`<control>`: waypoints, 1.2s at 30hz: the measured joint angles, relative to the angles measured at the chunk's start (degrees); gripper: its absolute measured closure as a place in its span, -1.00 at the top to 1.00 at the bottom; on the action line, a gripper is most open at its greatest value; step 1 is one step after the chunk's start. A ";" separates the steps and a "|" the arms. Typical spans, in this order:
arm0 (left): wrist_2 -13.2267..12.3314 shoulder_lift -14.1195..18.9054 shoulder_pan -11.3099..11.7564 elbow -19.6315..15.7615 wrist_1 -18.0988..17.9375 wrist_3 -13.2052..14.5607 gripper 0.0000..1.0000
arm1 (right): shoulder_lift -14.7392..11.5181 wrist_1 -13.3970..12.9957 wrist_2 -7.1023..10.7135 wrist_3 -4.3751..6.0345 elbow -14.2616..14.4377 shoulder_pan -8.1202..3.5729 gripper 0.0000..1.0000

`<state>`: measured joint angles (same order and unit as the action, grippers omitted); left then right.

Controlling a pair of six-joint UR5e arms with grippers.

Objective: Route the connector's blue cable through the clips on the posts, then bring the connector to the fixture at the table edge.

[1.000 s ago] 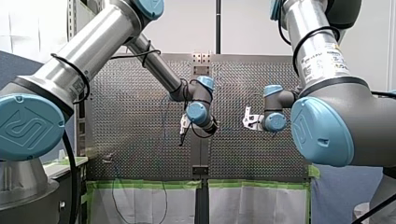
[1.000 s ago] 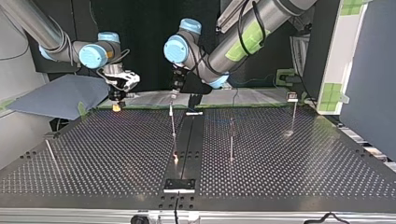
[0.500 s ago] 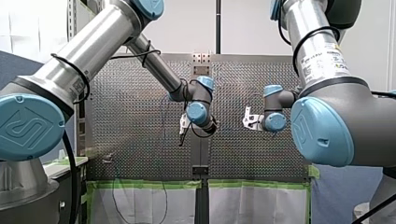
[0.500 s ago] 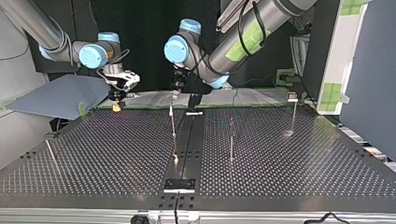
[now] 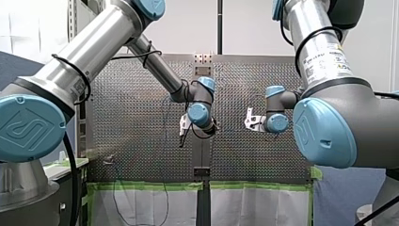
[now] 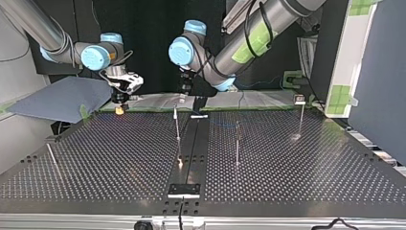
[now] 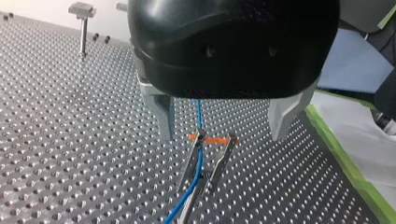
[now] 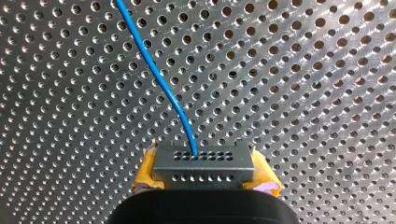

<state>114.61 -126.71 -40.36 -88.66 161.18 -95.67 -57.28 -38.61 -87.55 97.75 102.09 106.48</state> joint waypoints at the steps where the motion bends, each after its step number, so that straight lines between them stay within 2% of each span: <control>1: 0.15 0.00 -0.01 0.00 0.01 -0.01 1.00 | -0.01 0.03 0.00 0.00 0.00 0.00 -1.00; 24: 0.97 0.20 -0.20 -0.13 0.61 0.01 1.00 | 0.00 0.12 0.00 0.00 0.00 0.16 -1.00; 30: 3.42 2.16 -1.28 -2.05 0.55 0.82 1.00 | 0.00 0.48 0.00 0.00 0.00 0.23 -1.00; 33: 4.80 3.68 -1.59 -3.57 -0.77 0.19 1.00 | 0.00 0.59 0.00 0.00 0.00 0.25 -1.00; 36: 4.67 5.27 -1.75 -5.15 -2.31 -0.84 1.00 | 0.00 0.72 0.01 0.00 0.00 0.25 -1.00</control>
<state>119.28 -121.44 -42.12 -93.81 158.88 -96.51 -57.29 -37.89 -87.54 97.75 102.09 106.73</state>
